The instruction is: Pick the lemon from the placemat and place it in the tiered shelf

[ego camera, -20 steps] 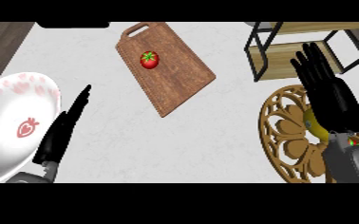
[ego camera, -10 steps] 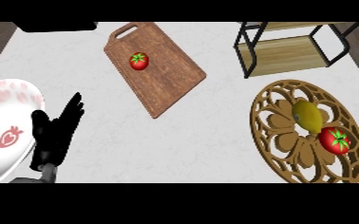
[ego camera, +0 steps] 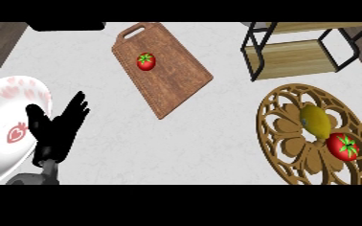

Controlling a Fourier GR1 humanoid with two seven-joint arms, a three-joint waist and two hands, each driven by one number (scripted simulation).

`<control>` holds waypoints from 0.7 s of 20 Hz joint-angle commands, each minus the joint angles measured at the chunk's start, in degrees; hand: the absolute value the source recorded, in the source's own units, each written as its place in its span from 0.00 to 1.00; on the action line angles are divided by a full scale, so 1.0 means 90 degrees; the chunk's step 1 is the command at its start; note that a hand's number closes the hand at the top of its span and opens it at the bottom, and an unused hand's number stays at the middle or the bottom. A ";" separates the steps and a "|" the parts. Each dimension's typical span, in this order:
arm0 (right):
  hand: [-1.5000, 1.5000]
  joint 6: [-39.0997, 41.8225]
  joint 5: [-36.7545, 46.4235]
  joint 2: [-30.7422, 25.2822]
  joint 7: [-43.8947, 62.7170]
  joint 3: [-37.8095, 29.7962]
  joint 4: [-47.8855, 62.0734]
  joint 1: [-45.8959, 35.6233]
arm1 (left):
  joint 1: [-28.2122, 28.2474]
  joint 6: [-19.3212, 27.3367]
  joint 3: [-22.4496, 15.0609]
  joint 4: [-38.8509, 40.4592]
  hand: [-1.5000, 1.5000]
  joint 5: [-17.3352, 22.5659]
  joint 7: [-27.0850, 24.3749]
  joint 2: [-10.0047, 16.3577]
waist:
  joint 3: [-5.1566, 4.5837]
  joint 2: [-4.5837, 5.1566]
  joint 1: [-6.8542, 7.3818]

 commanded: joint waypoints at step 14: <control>0.00 -0.0489 -0.0028 -0.1099 0.4334 0.0538 -0.3171 -0.0209 | -0.0064 0.0023 -0.0206 0.0305 0.50 -0.0253 0.0227 -0.0482 | -0.0047 0.0064 0.0184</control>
